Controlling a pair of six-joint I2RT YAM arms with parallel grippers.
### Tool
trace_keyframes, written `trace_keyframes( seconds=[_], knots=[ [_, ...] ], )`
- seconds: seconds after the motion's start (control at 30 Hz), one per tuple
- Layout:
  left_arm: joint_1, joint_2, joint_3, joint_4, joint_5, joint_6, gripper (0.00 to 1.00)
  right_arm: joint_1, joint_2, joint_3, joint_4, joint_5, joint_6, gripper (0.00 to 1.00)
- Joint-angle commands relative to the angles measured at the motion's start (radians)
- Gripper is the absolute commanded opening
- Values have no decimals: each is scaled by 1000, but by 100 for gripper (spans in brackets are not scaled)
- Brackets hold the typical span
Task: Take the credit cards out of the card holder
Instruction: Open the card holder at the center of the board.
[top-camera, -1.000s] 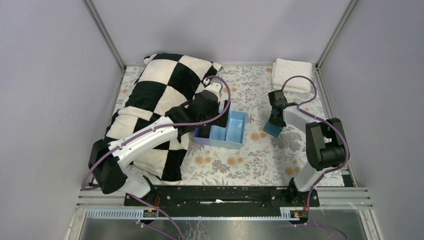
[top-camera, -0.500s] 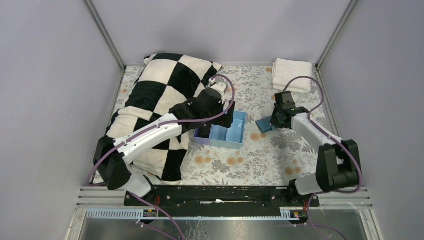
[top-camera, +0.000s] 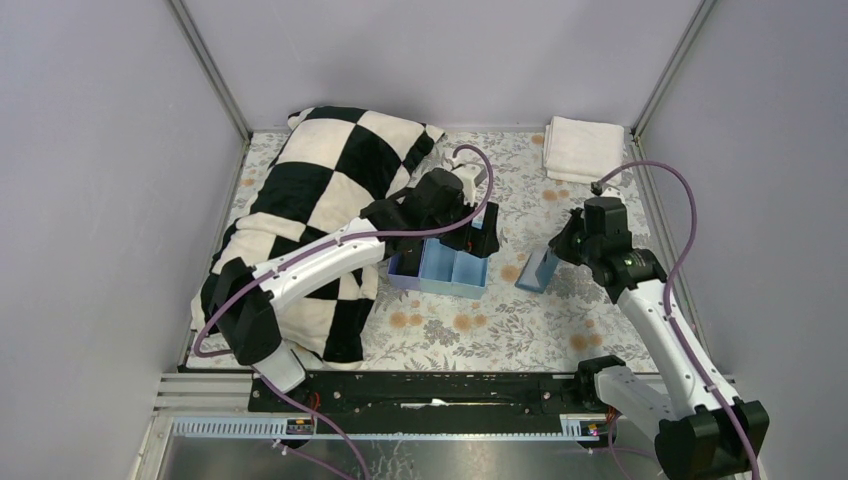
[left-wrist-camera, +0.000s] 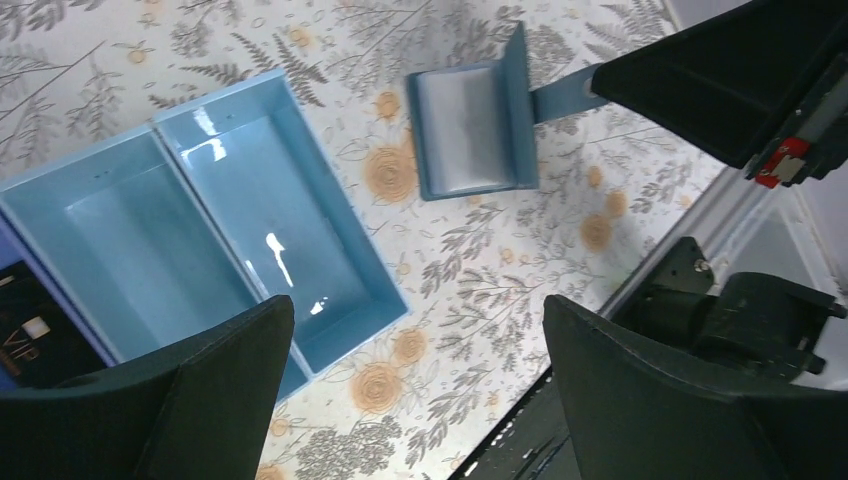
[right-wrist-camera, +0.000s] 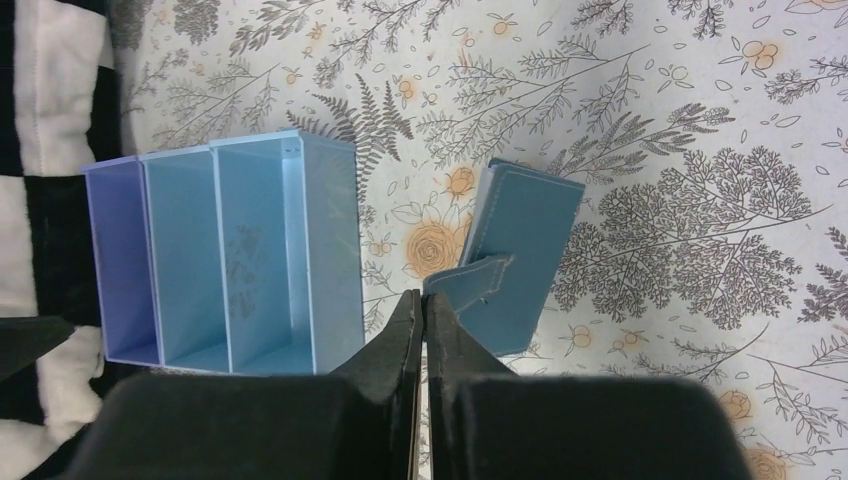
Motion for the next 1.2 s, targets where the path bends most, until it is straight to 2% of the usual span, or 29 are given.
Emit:
trace_keyframes(
  seconds=[0.0,0.17,0.33,0.43,0.53,0.63,0.67,0.73,0.77,0.97,1.17],
  knots=[
    [-14,5,51,82,68,-31,99,3,-36,18,-39,-27,20,0],
    [-15,9,45,73,95,-51,99,2,-32,23,-32,-45,29,0],
    [-23,43,51,74,176,-74,98,3,-12,-6,-135,142,51,0],
    [-40,58,9,209,354,-95,99,-4,-20,-67,-161,245,103,0],
    [-54,92,-37,374,387,-173,99,-31,-24,-134,-151,261,151,0],
    [-69,188,51,314,360,-169,99,-57,-26,-164,-191,278,208,11],
    [-75,218,79,290,350,-163,99,-62,-38,-173,-203,292,228,17],
    [-82,267,120,278,336,-175,99,-63,-76,-196,-195,301,258,39],
    [-85,286,127,284,335,-187,99,-65,-99,-202,-189,291,261,42],
    [-95,343,145,321,303,-212,99,-65,-156,-150,-157,216,222,44],
    [-95,380,178,328,271,-222,97,-65,-130,-77,-145,166,202,41]
  ],
)
